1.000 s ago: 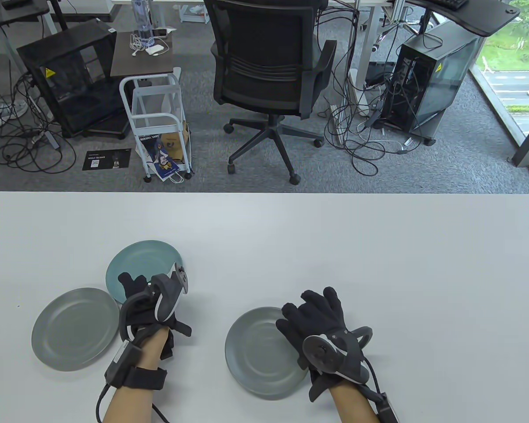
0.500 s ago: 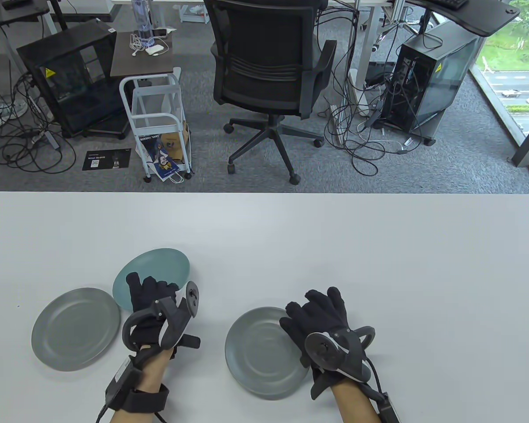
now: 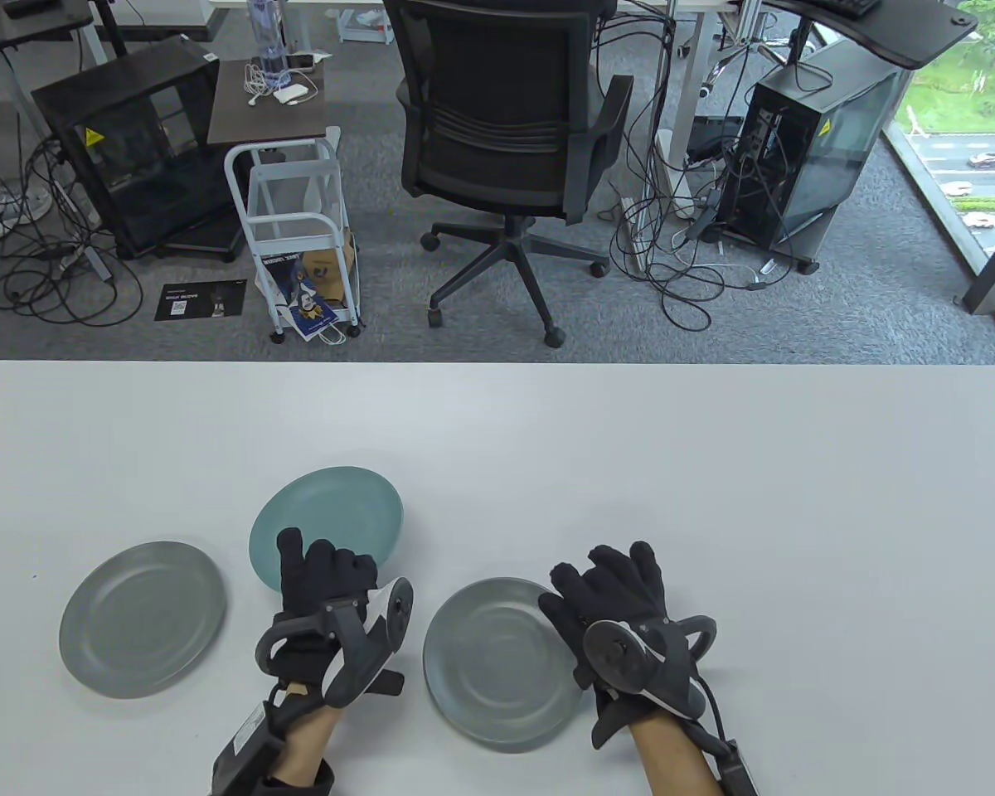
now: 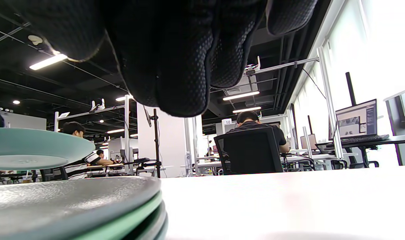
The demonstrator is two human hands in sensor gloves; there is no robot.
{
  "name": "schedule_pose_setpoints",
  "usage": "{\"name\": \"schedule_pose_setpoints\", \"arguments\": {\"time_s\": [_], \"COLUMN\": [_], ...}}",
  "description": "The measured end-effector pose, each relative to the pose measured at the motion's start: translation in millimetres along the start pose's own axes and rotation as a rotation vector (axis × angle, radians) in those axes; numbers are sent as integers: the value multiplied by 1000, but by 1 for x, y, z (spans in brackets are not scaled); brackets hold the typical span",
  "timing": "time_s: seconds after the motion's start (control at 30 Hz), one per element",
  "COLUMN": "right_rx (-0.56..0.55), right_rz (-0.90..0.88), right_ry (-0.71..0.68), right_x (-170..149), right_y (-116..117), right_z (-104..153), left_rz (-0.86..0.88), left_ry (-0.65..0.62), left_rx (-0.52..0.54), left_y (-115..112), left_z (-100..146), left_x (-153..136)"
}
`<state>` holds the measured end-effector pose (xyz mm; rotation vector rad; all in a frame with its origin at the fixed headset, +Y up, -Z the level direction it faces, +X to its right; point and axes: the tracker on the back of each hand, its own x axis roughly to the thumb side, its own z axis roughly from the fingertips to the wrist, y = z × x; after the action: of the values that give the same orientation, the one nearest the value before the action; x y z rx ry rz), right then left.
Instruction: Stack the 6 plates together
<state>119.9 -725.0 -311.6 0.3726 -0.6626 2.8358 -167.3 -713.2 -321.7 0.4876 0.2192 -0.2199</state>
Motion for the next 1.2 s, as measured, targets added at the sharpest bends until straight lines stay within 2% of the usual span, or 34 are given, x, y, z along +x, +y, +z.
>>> {"name": "schedule_pose_setpoints", "arguments": {"time_s": [0.33,1.2], "right_rx": [9,115], "right_rz": [-3,-109], "right_ry": [40,99], "right_x": [-2,13], "right_y": [1,9], "right_z": [-1,-16], "left_rz": [15,56], "left_ry": [-71,-255], "left_rx": [41,121], "left_y": [14,40], "left_z": [10,38], "left_x": [17,54]}}
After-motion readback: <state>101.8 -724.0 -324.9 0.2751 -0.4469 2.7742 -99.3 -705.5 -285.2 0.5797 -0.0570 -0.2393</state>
